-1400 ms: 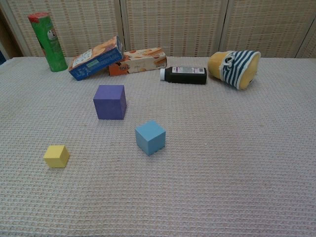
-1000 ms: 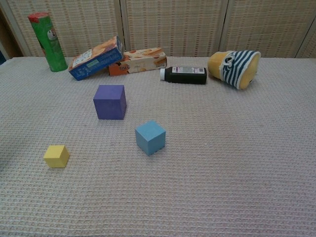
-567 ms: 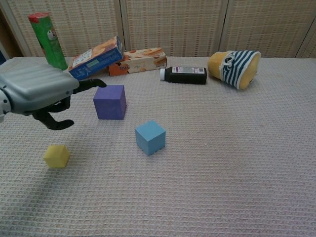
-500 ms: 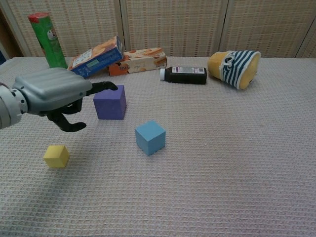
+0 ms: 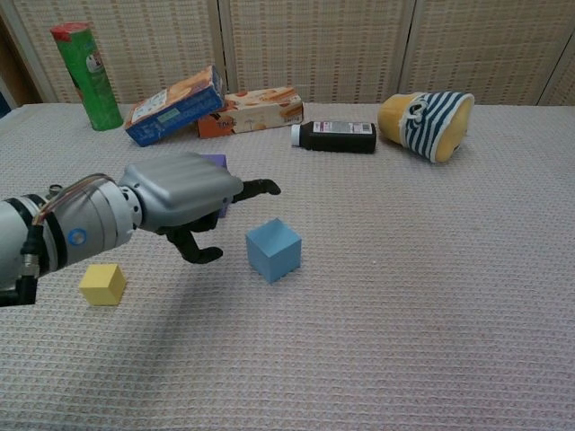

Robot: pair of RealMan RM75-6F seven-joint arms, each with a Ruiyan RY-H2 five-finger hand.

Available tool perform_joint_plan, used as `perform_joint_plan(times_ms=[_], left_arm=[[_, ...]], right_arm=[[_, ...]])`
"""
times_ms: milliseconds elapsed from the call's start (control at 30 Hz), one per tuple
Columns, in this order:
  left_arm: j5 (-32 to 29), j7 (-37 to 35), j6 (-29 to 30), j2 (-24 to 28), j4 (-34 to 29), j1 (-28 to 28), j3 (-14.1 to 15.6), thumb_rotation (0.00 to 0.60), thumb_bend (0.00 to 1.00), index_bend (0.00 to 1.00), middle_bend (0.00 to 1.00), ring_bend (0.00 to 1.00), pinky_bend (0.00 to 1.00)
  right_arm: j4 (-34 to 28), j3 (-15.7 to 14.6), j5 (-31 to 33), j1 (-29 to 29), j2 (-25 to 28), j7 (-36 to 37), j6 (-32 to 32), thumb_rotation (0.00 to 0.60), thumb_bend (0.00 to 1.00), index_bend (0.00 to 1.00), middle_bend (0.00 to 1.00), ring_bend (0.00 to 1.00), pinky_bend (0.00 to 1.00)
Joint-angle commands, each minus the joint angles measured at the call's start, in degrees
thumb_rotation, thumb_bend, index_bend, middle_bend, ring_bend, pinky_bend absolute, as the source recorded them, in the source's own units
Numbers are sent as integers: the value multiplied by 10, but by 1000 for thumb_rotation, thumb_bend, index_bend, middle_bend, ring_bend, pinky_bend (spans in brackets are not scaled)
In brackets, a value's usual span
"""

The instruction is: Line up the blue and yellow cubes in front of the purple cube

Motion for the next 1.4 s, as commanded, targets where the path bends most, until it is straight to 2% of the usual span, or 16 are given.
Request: perform_joint_plan(times_ms=[33, 200, 500, 733, 967, 1200, 1400], left_arm=[[-9, 3, -3, -11, 14, -12, 9, 600, 352, 10, 1000, 1000, 1000], [-2, -15, -5, -26, 47, -24, 16, 600, 353, 44, 1000, 1000, 1000], [22, -50, -16, -36, 69, -42, 28, 600, 353, 110, 1000, 1000, 1000], [23, -68, -25, -49, 93, -57, 28, 600, 353, 168, 1000, 1000, 1000], [33, -99, -27, -52, 112, -60, 31, 600, 353, 330, 1000, 1000, 1000], [94, -170, -10, -58, 129, -56, 36, 600, 353, 524, 1000, 1000, 1000], [111, -220, 13, -33, 121, -35, 37, 600, 351, 564, 1000, 1000, 1000]], right_arm=[[1, 0, 0, 0, 0, 2, 0, 600, 104, 0, 0, 0, 0], [7, 1, -1, 3, -3, 6, -4, 600, 104, 0, 0, 0, 0], [5, 1, 7, 6, -4, 2, -15, 600, 104, 0, 0, 0, 0], [1, 0, 10, 7, -1, -1, -22, 600, 104, 0, 0, 0, 0], [0, 1, 14, 6, 1, 0, -22, 600, 104, 0, 0, 0, 0], [-1, 1, 14, 7, 1, -2, -24, 600, 104, 0, 0, 0, 0], [-1, 1, 16, 8, -1, -6, -28, 600, 104, 0, 0, 0, 0]])
